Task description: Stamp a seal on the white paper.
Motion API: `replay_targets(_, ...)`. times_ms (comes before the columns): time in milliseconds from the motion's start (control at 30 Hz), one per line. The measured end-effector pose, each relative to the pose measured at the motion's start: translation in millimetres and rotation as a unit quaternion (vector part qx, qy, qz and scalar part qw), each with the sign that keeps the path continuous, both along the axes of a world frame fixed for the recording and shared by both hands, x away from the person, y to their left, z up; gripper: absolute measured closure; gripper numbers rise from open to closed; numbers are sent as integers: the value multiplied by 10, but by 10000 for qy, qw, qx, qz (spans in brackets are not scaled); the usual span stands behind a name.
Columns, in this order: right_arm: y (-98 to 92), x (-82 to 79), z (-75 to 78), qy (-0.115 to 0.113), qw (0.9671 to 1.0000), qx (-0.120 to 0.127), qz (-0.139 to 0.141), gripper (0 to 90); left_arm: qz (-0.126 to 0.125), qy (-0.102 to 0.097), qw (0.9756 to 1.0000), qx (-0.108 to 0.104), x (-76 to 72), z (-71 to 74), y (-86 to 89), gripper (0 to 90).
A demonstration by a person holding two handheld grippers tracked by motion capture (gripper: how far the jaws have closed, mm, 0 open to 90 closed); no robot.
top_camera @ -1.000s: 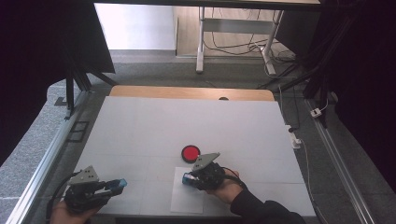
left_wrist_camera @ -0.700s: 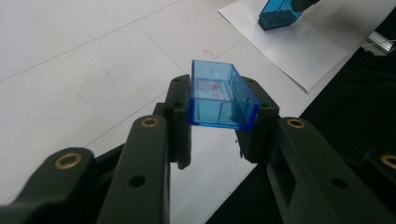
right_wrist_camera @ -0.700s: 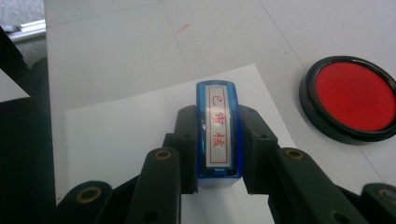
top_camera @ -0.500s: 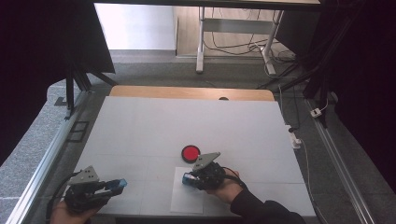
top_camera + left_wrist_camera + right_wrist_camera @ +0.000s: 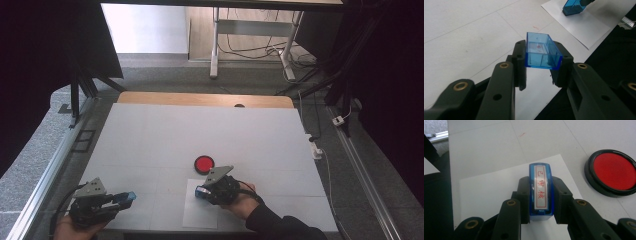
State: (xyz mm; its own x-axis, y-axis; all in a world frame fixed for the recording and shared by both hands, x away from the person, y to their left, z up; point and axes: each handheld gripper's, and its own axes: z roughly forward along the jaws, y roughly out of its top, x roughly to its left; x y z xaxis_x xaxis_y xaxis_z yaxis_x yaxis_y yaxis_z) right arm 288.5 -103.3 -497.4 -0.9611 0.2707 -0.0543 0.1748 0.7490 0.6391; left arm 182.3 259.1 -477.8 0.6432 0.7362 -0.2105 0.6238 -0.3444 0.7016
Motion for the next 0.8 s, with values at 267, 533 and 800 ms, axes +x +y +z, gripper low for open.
replay_targets(267,-2,35,13,109,9999,-10,12,713,3,-3,10000,-11,-1,-1,8,675)
replay_targets(533,-14,73,27,285,9996,26,-41,711,8,2,10000,9,-1,-1,5,675)
replay_targets(800,-62,99,82,325,9991,231,-133,710,11,1,10000,2,-2,-1,7,675)
